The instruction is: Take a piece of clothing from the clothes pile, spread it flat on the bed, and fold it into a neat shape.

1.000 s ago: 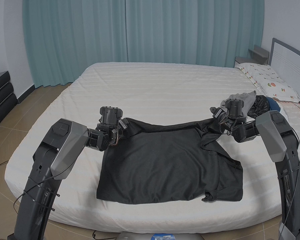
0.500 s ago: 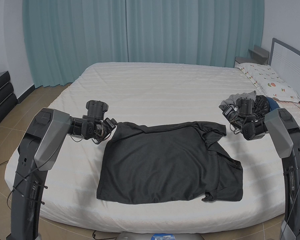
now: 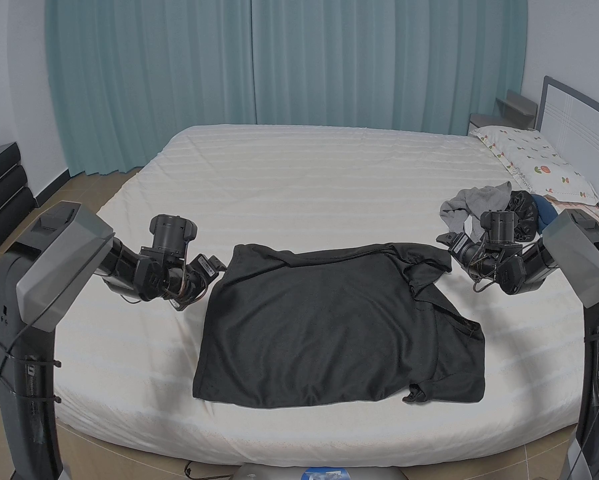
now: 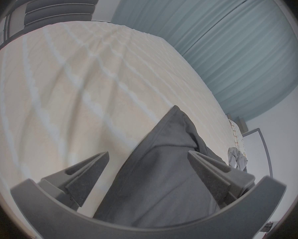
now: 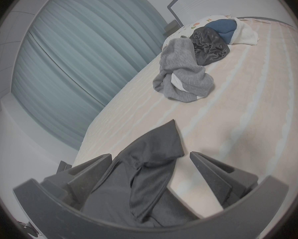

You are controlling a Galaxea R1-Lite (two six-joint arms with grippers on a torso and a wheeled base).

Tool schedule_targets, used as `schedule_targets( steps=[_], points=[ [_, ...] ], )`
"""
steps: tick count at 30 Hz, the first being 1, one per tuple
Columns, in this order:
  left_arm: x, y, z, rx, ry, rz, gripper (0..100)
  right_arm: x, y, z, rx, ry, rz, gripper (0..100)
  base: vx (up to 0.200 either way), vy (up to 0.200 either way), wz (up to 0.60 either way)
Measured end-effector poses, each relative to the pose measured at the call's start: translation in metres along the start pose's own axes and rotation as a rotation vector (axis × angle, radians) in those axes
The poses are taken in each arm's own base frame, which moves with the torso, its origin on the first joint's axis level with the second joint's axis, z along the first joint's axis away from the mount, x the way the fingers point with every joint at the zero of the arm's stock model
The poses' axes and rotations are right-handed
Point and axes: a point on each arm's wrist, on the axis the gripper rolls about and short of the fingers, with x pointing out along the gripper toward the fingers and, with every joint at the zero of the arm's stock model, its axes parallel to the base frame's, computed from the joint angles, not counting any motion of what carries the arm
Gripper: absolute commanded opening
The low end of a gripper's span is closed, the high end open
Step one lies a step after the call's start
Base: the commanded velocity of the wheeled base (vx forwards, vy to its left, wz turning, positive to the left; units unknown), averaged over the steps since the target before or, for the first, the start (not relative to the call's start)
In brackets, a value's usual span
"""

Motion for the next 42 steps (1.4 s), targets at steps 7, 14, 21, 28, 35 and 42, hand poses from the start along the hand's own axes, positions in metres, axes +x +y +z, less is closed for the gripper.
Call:
schedule_targets(
  steps=[7, 14, 21, 28, 35, 42],
  points=[
    [-0.030, 0.019, -0.021, -0.020, 0.003, -0.006, 100, -0.011, 0.006, -0.017, -0.027, 0.065, 0.001, 100, 0.000, 0.000, 0.00],
    [-0.049, 0.023, -0.040, -0.167, -0.021, -0.080, 100, -0.002, 0.016, -0.043, -0.062, 0.146, -0.012, 100, 0.000, 0.000, 0.00],
    [-0.057, 0.022, -0.051, -0.219, -0.023, -0.127, 100, 0.020, 0.018, -0.051, -0.071, 0.166, -0.054, 100, 0.000, 0.000, 0.00],
    [-0.061, 0.025, -0.056, -0.214, -0.044, -0.171, 100, 0.037, 0.019, -0.047, -0.074, 0.117, -0.084, 0, 0.000, 0.000, 0.00],
    [-0.060, 0.029, -0.061, -0.211, -0.031, -0.159, 100, 0.039, 0.019, -0.033, -0.065, 0.087, -0.083, 0, 0.000, 0.000, 0.00],
    [-0.054, 0.036, -0.069, -0.208, -0.008, -0.129, 100, 0.041, 0.022, 0.006, -0.035, -0.020, -0.045, 0, 0.000, 0.000, 0.00]
  ],
)
